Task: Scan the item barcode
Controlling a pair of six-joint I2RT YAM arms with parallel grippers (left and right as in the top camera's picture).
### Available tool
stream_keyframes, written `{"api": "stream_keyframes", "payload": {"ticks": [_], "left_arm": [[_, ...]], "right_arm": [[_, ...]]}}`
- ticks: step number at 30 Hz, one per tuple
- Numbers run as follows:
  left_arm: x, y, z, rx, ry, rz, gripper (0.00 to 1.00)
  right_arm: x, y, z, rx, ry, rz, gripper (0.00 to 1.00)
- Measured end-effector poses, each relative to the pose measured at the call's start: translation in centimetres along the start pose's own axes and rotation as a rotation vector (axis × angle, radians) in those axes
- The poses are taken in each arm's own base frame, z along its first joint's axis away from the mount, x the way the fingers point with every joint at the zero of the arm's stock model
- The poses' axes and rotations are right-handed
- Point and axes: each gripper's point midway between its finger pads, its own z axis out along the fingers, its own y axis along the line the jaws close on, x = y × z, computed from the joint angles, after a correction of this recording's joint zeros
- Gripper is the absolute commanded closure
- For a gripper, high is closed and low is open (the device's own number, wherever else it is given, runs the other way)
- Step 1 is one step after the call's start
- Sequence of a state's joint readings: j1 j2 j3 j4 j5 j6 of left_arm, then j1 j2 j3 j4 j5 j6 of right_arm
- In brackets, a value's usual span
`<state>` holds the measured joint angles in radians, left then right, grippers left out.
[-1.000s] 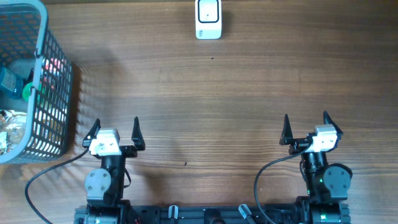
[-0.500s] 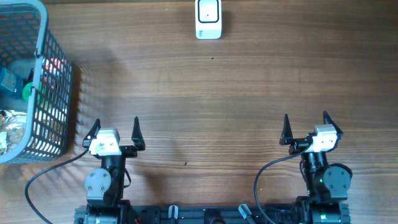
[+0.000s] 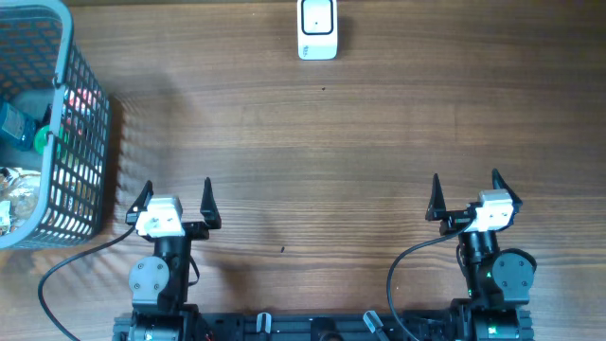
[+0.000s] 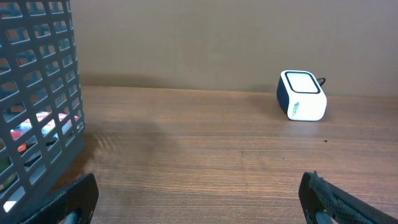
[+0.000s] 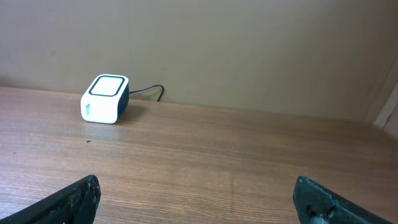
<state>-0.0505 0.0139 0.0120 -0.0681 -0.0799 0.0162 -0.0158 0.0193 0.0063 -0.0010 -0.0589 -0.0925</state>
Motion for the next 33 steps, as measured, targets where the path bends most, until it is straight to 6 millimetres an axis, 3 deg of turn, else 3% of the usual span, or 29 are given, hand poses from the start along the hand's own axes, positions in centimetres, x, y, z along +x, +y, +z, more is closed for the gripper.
{"api": "stream_keyframes", "payload": {"ticks": [33], "left_arm": [[0.05,-0.79,-0.02,0.046,0.003,-0.013,0.00]], "right_arm": [[0.00,0.00,0.00,0.000,0.000,0.000,0.00]]}}
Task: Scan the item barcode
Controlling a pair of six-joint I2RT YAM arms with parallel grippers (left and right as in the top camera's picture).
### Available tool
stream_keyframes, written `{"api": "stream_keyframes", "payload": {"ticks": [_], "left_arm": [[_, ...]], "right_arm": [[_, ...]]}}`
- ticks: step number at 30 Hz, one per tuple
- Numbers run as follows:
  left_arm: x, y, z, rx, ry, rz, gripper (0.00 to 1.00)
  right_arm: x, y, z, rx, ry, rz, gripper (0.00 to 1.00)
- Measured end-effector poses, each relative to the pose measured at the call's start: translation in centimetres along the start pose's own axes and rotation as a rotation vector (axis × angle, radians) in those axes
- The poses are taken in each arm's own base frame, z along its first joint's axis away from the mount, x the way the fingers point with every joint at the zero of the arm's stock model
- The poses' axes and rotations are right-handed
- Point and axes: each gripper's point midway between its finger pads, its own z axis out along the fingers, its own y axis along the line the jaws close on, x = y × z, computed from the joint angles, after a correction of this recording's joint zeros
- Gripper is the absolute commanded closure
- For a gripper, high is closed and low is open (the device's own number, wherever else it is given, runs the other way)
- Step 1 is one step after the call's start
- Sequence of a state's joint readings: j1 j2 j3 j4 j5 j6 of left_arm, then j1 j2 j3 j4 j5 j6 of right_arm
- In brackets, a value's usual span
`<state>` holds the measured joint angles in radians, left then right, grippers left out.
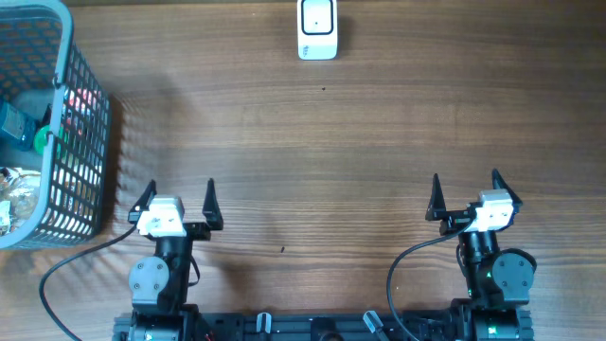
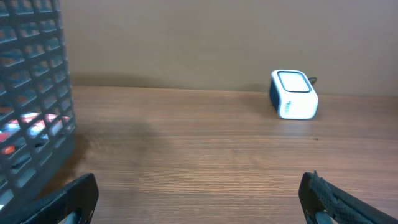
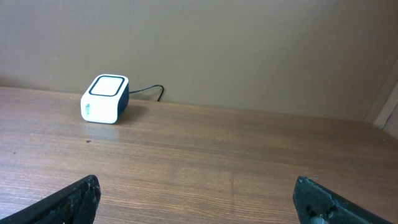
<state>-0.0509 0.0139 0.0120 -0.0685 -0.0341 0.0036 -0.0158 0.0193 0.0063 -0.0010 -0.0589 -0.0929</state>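
Note:
A white barcode scanner (image 1: 317, 29) with a dark side stands at the far edge of the wooden table; it also shows in the left wrist view (image 2: 293, 102) and the right wrist view (image 3: 104, 99). Several items (image 1: 21, 123) lie inside a grey mesh basket (image 1: 83, 152) at the far left. My left gripper (image 1: 180, 196) stands open near the front edge, right of the basket, with nothing between its fingers (image 2: 76, 198). At the front right my right gripper (image 1: 465, 191) is open and holds nothing too.
The scanner's black cable (image 3: 152, 91) runs back to the beige wall. The basket's wall (image 2: 31, 106) fills the left side of the left wrist view. The arm bases (image 1: 322, 322) line the table's front edge.
My left gripper has turned slightly to the right: the basket takes up less of its view and the scanner sits further left. The right arm has not moved.

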Motion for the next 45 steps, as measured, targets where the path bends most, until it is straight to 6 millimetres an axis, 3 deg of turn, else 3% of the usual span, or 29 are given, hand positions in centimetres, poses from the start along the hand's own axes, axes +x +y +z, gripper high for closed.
{"api": "stream_keyframes", "payload": {"ticks": [7,15,19,21,24,30,34,37,39,42,45], "left_arm": [[-0.1,-3.6,-0.4,0.208,0.013,-0.109,0.00],[0.1,-4.7,-0.7,0.271,0.039,-0.217,0.00],[0.1,-4.9,-1.1,0.270,0.136,-0.235,0.00],[-1.4,-5.0,-1.4,0.267,0.171,-0.238,0.00],[-5.6,-5.3,-1.2,0.258,0.217,-0.243,0.00],[-12.4,-5.9,1.6,0.207,0.480,-0.268,0.00],[-11.7,-5.8,2.7,0.164,0.671,-0.286,0.00],[-9.0,-5.6,3.6,0.128,0.810,-0.305,0.00],[-8.3,-5.0,3.4,0.089,0.894,-0.323,0.00],[-11.9,-3.0,4.3,-0.002,0.916,-0.356,0.00],[-18.4,-0.5,5.2,-0.081,0.823,-0.373,0.00]], "right_arm": [[0.0,0.0,0.0,0.000,0.000,0.000,0.00],[0.0,0.0,0.0,0.000,0.000,0.000,0.00],[0.0,0.0,0.0,0.000,0.000,0.000,0.00],[0.0,0.0,0.0,0.000,-0.001,0.000,0.00],[0.0,0.0,0.0,0.000,0.000,0.000,0.00],[-0.1,0.0,0.0,0.001,-0.004,-0.003,0.00],[-0.1,0.0,0.0,0.000,-0.004,-0.003,0.00],[-0.1,0.0,0.0,0.000,-0.004,-0.003,0.00],[-0.1,0.0,0.0,0.001,-0.004,-0.003,0.00],[-0.1,0.0,0.0,0.001,-0.005,-0.003,0.00],[-0.1,0.0,0.0,0.000,-0.005,-0.003,0.00]]}}
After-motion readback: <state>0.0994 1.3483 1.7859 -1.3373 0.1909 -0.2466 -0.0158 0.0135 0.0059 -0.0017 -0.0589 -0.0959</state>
